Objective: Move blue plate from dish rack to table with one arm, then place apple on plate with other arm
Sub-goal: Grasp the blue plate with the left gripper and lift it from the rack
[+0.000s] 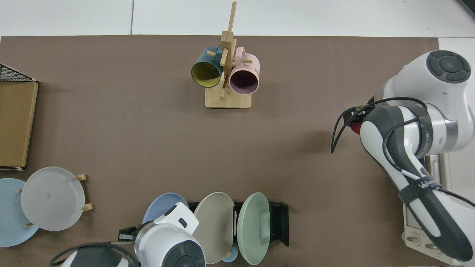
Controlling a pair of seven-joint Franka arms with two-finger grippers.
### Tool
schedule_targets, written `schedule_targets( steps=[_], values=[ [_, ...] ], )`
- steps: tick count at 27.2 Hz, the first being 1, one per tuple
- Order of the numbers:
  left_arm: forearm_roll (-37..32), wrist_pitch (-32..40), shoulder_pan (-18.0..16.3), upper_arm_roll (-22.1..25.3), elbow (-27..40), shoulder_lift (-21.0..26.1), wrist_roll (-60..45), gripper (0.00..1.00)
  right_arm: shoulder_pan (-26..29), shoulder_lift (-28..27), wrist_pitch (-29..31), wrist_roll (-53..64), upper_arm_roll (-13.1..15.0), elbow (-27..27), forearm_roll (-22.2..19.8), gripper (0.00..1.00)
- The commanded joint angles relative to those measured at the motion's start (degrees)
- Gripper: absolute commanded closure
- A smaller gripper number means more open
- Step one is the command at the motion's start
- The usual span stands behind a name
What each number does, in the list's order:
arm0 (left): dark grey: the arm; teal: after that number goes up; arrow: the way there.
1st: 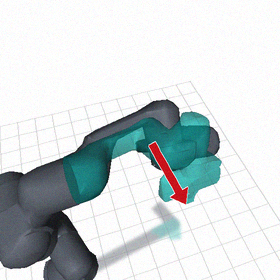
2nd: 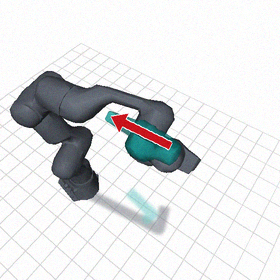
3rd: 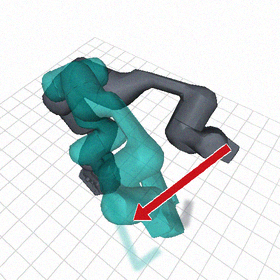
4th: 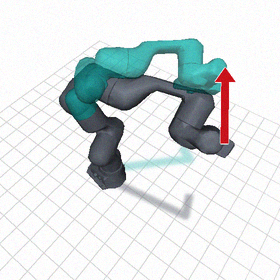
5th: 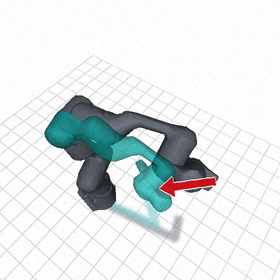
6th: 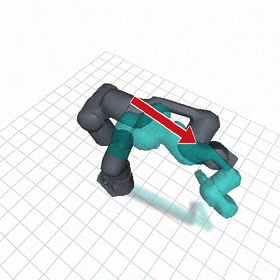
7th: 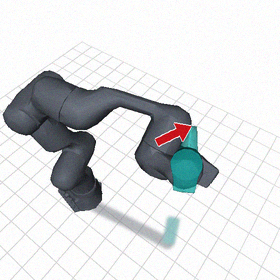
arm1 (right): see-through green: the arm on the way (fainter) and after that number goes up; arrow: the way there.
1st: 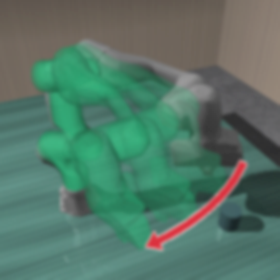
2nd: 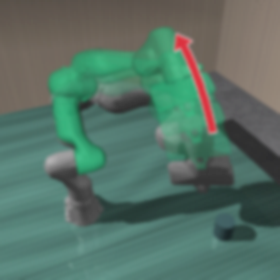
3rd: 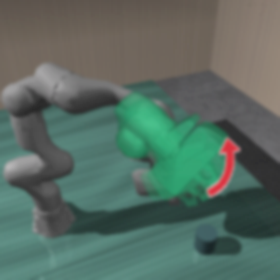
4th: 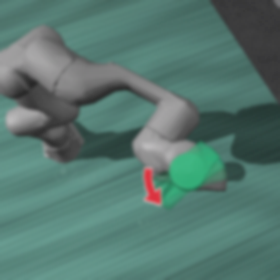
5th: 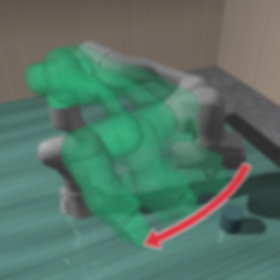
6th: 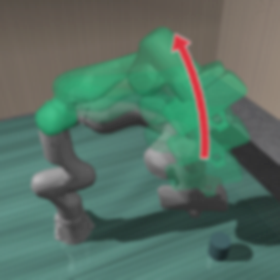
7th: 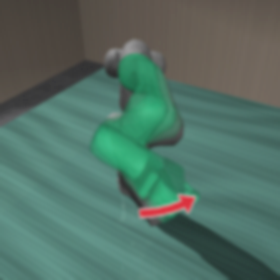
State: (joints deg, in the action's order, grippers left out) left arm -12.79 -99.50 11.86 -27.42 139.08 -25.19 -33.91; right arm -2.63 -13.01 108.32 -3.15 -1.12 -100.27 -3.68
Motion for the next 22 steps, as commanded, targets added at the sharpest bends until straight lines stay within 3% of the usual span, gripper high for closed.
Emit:
schedule_targets(
  steps=[1,7,13,17,22],
  values=[
    [-2.2,5.8,0.2,0.1,-4.9,0.1,-0.1,1.00,1.0,2.4,-5.4,1.0,-0.4,3.1,0.5,1.00],
    [-5.8,7.0,-1.6,1.5,-9.4,0.8,3.0,1.00,0.5,6.3,-6.3,0.9,-0.5,3.2,0.4,1.00],
    [-4.5,6.3,-8.9,4.0,-16.9,2.6,12.8,1.00,0.1,6.7,-6.2,0.3,-0.6,2.8,0.4,1.00],
    [0.7,-2.2,-15.0,5.4,-18.8,6.9,15.0,1.00,-0.5,6.7,-6.1,-0.4,-0.6,2.9,0.4,1.00],
    [10.5,-10.4,-17.1,7.1,-18.6,10.7,17.7,1.00,-0.4,6.7,-6.0,-0.2,-0.6,2.6,0.4,1.00]
  ],
)
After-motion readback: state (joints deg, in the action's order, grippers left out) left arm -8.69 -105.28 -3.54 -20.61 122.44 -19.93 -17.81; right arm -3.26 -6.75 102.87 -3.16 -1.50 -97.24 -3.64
